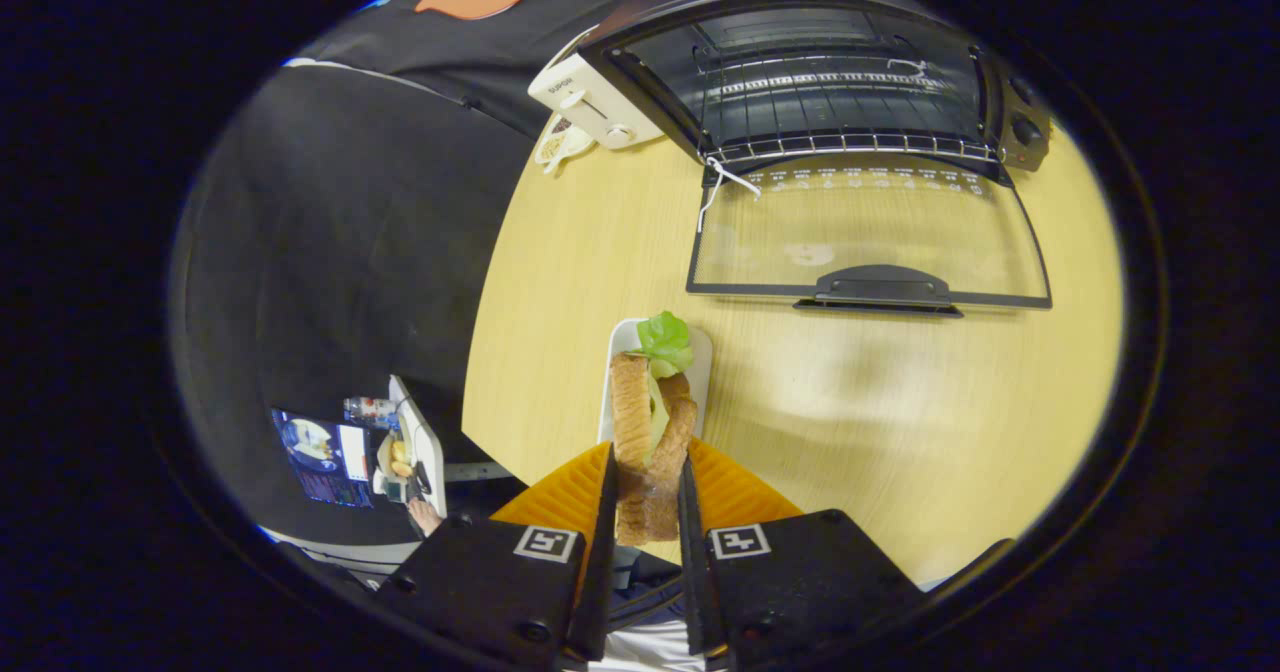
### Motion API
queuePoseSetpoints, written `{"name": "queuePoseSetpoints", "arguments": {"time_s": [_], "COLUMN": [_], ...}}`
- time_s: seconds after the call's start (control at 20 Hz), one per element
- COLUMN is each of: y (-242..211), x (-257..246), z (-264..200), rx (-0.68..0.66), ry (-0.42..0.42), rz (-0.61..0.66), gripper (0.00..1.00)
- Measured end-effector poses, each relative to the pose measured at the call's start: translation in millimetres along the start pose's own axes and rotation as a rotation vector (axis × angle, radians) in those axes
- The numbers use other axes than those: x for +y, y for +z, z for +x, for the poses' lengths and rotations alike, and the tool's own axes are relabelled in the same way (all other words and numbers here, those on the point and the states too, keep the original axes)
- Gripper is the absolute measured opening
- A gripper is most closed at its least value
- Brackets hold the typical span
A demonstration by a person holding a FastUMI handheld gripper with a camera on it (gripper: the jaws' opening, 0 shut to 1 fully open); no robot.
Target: Open the toaster oven, put the food inside, and close the toaster oven door.
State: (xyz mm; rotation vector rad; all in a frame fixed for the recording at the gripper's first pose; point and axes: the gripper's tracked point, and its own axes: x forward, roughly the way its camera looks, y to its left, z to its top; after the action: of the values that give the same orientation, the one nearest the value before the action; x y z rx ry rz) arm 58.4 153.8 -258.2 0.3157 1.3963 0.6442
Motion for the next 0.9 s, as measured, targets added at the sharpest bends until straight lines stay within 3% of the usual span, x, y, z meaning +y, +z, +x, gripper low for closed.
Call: {"name": "queuePoseSetpoints", "arguments": {"time_s": [0.15, 0.45, 0.7, 0.9], "y": [4, 39, 95, 117], "x": [6, -3, -27, -62], "z": [-12, -38, -59, -74], "rx": [-0.048, -0.303, -0.717, -0.937], "ry": [0.063, 0.165, 0.298, 0.433], "rz": [0.015, 0.026, 0.19, 0.422], "gripper": [0.35, 0.35, 0.35, 0.34]}}
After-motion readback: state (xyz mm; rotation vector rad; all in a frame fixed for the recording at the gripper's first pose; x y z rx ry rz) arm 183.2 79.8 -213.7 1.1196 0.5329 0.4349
